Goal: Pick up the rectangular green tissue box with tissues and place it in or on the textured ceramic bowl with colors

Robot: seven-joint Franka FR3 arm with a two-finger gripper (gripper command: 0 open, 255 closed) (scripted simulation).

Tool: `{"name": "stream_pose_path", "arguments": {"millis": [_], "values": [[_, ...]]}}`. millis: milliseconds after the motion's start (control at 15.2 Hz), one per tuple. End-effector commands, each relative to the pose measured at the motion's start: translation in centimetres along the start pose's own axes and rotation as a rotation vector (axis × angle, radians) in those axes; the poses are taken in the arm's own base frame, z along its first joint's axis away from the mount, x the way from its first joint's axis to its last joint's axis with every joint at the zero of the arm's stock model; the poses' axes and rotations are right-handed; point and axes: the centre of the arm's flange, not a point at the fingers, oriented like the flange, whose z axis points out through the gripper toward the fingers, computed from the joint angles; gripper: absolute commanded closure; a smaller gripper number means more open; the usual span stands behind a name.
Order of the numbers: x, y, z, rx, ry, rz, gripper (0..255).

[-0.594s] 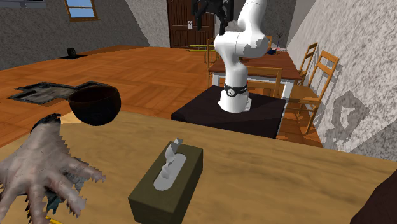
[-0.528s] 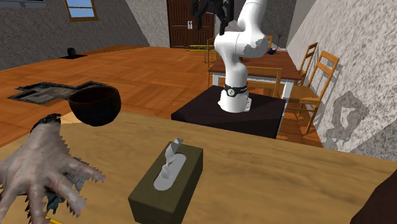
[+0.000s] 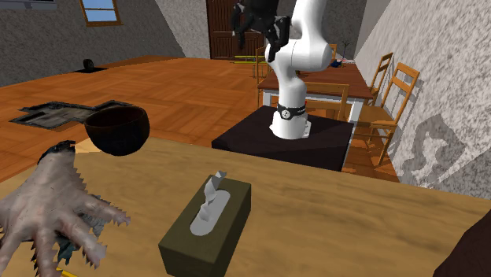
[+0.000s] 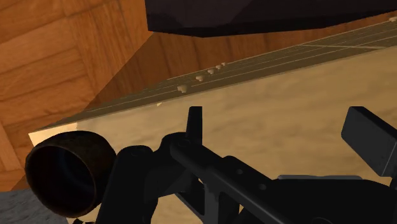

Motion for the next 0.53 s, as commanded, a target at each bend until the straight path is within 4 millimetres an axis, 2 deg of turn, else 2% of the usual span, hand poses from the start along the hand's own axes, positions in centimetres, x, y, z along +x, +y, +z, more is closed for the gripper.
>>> {"name": "stream_pose_path", "arguments": {"millis": [0,462], "values": [[2.7,-1.3,0.2,-0.023,-0.009,-0.002,0],[11.4,-6.5,1.6,-0.104,-0.037,-0.009,0]]}}
